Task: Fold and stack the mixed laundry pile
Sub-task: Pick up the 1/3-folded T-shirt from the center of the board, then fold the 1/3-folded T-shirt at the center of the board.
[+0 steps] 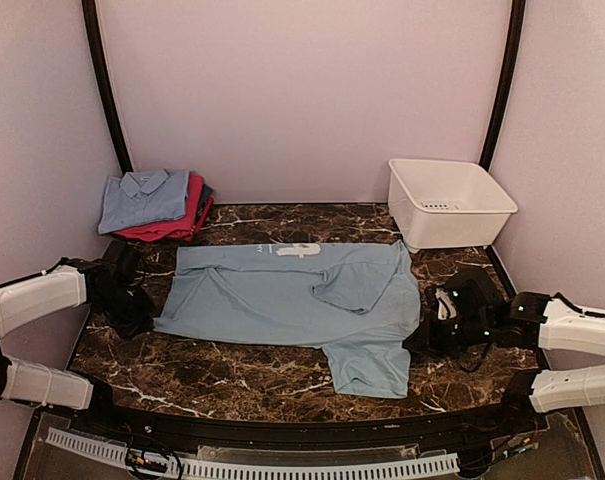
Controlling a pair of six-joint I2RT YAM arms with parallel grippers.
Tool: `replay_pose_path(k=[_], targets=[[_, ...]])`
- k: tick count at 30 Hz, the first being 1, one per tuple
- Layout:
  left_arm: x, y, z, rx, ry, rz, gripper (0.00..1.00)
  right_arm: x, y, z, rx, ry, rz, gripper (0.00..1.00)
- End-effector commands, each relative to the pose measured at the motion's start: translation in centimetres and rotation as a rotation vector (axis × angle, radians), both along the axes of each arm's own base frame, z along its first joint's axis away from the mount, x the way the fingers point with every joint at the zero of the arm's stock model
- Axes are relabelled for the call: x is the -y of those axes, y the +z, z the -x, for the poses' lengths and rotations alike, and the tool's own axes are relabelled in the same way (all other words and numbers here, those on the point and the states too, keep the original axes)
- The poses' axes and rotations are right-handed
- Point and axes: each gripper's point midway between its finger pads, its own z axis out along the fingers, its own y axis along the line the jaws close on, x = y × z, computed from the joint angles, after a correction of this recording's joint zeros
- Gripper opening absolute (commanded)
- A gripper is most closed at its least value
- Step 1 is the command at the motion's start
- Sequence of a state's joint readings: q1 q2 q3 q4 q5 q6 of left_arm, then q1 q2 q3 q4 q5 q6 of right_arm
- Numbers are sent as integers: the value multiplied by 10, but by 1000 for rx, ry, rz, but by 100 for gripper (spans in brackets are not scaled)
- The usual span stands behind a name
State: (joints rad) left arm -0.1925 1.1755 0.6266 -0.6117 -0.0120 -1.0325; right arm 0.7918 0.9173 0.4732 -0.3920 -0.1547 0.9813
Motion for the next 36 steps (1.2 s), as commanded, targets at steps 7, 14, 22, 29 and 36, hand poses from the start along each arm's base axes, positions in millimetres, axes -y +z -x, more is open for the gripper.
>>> replay_pose_path(k=[7,14,22,29,36], targets=[[-2,26,-14,50,-9,-9,0,-4,13,-18,59,7,62,0],[-3,35,-37,76,-22,-11,0,-5,27,-44,116,32,165,0],[-3,35,-58,85,-25,-17,0,-2,47,-87,183,56,210,0],[-3,34,-68,90,-38,-24,0,-17,51,-114,222,127,239,0],[-6,39,-82,105,-57,-53,0,-22,48,-134,228,157,274,0]])
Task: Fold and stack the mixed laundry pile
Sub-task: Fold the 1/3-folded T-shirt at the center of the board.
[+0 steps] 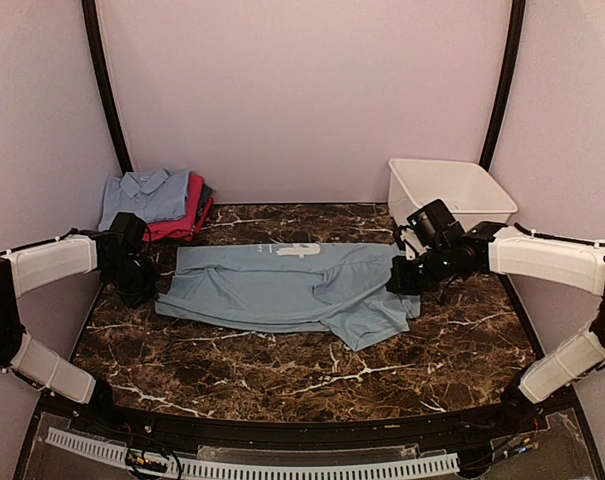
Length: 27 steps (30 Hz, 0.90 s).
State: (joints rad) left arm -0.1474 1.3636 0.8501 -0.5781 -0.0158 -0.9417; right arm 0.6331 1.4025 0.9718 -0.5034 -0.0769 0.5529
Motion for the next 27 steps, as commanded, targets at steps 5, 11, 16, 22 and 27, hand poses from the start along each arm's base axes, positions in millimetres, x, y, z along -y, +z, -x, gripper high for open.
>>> replay_pose_path(k=[5,11,16,22,27], targets=[[-9,13,-28,41,-20,-49,0,4,11,-30,59,22,12,0],[-9,5,-39,22,-22,-45,0,7,15,-49,76,25,24,0],[-11,6,-47,30,-21,-51,0,9,11,-58,79,24,25,0],[-15,9,-56,41,-25,-69,0,9,8,-69,81,22,33,0],[-17,4,-63,30,-28,-79,0,14,5,-79,85,9,39,0]])
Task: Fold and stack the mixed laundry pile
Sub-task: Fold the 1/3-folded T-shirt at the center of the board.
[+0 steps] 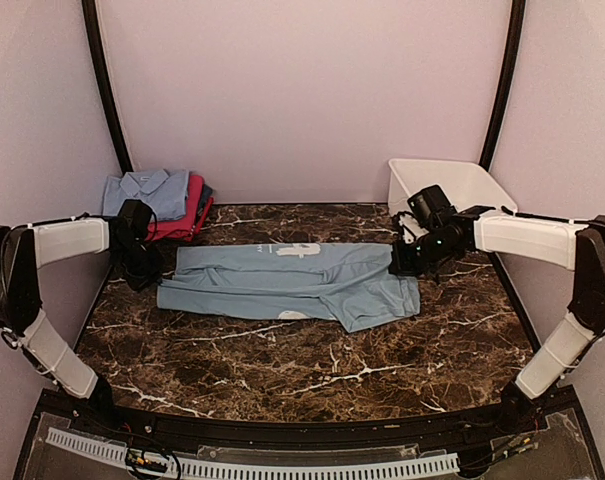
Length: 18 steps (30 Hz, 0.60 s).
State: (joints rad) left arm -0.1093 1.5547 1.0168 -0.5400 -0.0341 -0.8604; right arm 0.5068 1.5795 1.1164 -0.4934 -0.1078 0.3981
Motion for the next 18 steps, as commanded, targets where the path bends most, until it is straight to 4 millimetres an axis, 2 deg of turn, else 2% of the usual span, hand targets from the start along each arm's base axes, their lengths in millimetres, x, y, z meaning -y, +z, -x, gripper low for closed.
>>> replay_pose_path(k=[1,8,18], targets=[[-9,2,-11,10,3,-32,0,1,12,-22,58,-8,-16,0],[-8,-8,-20,3,-1,-31,0,-4,2,-37,50,5,-4,0],[-7,-12,-35,14,-25,-39,0,-7,-13,-51,36,1,10,0]])
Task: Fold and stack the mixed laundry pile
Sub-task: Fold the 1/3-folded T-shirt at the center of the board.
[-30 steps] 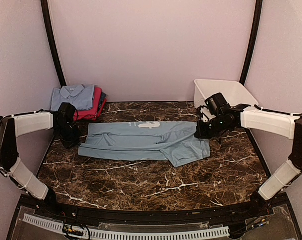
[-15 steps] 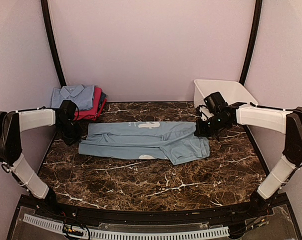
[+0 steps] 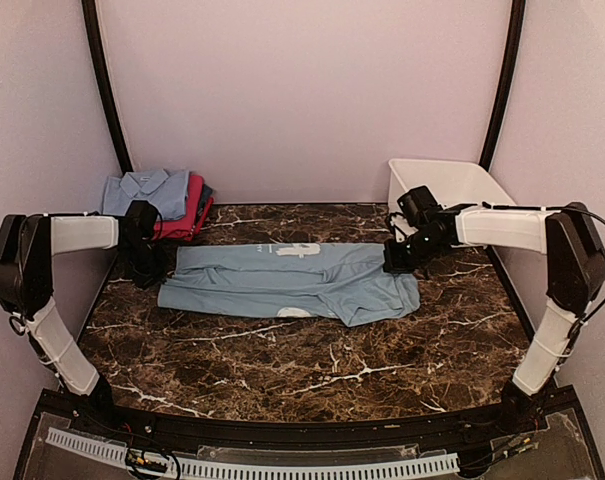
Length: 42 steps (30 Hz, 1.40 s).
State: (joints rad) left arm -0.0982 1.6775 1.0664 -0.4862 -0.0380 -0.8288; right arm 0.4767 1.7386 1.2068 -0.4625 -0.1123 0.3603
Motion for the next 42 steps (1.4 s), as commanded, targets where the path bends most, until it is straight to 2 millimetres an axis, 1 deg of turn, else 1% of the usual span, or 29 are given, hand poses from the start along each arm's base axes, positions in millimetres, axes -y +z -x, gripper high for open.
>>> replay_pose_path(k=[1,4,8,11,15,23,29,30,31,32,34,36,37,38,39,40,41,42], targets=[[-5,7,-13,29,-9,-22,0,-3,12,-20,57,-4,-18,0],[-6,7,-15,28,-6,-25,0,0,9,-23,56,-11,-8,0],[-5,9,-16,33,-8,-22,0,3,15,-25,69,-14,-8,0],[-6,14,-19,45,-9,-30,0,7,19,-27,81,-22,-3,0],[-9,16,-22,43,-3,-46,0,7,17,-32,73,-16,-8,0],[-8,2,-29,21,1,-41,0,1,5,-41,59,-11,-6,0],[-6,-8,-35,11,-16,-40,0,6,-9,-43,35,-21,28,0],[-4,-8,-38,15,-23,-36,1,6,-10,-43,30,-22,30,0],[-4,-9,-39,14,-27,-35,4,7,-9,-44,30,-22,32,0],[-4,-8,-41,23,-36,-36,6,8,-9,-45,29,-26,38,6],[-3,-4,-45,40,-50,-41,17,11,-2,-47,38,-38,36,17],[-6,5,-49,60,-56,-57,24,16,9,-50,55,-53,31,22],[-7,14,-50,80,-57,-66,26,19,14,-50,59,-61,32,27],[-10,20,-51,92,-63,-85,32,22,21,-49,66,-65,25,33],[-12,33,-51,118,-64,-95,36,24,28,-47,71,-67,20,41],[-15,40,-50,130,-68,-120,46,25,34,-44,75,-61,17,47],[-17,52,-48,152,-74,-134,49,27,42,-40,86,-57,11,51],[-17,57,-46,162,-77,-136,55,27,48,-35,93,-51,1,54]])
